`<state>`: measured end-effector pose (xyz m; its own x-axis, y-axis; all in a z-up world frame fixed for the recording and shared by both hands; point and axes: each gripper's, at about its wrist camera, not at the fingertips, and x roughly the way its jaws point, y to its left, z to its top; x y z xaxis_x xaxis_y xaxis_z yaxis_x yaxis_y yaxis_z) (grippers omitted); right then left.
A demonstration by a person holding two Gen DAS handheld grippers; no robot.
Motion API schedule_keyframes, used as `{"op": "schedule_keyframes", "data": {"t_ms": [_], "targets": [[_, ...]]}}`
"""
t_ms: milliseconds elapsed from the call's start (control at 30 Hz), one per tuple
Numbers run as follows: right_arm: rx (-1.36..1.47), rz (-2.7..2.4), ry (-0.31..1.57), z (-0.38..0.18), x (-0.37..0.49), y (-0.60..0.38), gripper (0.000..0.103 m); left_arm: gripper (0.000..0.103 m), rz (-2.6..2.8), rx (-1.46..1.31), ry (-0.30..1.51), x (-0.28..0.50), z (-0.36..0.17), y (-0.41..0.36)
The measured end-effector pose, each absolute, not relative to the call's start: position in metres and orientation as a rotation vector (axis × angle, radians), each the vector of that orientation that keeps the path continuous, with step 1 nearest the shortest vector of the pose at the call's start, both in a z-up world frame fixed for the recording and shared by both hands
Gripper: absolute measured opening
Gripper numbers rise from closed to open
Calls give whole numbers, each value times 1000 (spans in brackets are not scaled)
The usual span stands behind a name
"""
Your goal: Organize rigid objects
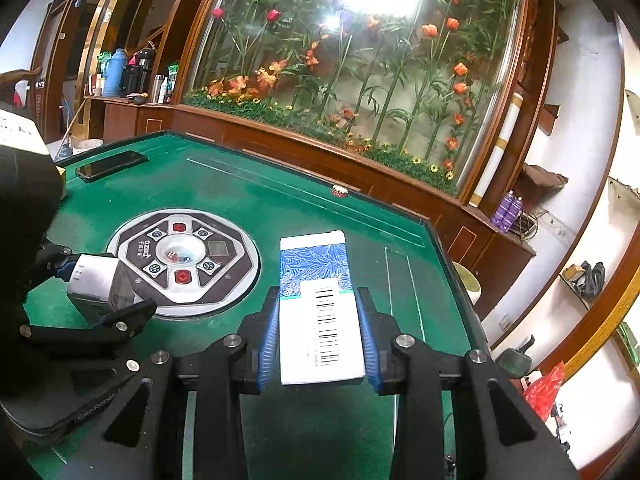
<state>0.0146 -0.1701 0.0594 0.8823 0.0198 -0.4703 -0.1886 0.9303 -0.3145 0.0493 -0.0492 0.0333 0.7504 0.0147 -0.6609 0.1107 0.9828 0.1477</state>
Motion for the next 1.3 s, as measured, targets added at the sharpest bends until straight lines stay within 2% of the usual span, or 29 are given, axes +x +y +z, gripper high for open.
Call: {"op": "schedule_keyframes", "data": {"t_ms": [1300], "targets": [[-416,64,349,72,-2,-161,34,51,-54,185,727,50,31,-48]]}}
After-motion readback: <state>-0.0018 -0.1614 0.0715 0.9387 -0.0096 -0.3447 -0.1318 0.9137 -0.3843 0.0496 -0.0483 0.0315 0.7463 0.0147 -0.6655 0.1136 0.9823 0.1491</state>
